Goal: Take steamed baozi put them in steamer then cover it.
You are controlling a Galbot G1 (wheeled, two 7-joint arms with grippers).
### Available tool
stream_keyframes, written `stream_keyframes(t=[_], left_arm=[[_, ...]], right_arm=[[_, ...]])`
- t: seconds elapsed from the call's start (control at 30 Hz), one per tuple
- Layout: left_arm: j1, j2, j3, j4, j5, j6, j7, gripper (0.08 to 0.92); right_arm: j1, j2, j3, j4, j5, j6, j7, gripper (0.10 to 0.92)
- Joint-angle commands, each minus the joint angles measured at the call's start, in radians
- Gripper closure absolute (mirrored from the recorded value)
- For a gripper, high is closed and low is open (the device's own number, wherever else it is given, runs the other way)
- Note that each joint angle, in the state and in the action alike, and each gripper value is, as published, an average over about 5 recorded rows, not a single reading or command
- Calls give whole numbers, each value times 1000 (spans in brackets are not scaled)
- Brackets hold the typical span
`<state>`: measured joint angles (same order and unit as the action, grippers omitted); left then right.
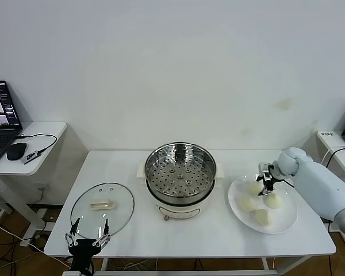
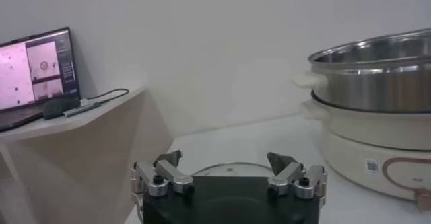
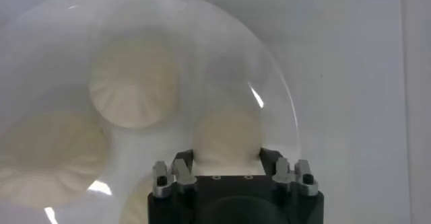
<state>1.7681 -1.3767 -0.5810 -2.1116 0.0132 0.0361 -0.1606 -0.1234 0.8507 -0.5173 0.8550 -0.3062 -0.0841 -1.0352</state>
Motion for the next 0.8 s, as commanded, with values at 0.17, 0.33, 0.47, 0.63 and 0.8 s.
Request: stream_keyframes(t=[0.17,0.33,0.47,0.63,0.8], left_arm=[[-1,11,11,4,4,1,0,177],[-14,30,29,14,5,2,0,177],[-21,41,44,15,4,2,1,177],[-32,53,53,17,0,2,2,177],[-37,62,57,14,-3,3,2,177]], right_arm=[[40,-75,-39,108,68,-15,-13,423],[154,-189,-135,260,194,-46,-20,417],[269,-272,-215,376,305,-77,-35,414],[444,-312,-357,474,428,-98,-38,414],[583,-263,-463,514,511,-105,-3,414]])
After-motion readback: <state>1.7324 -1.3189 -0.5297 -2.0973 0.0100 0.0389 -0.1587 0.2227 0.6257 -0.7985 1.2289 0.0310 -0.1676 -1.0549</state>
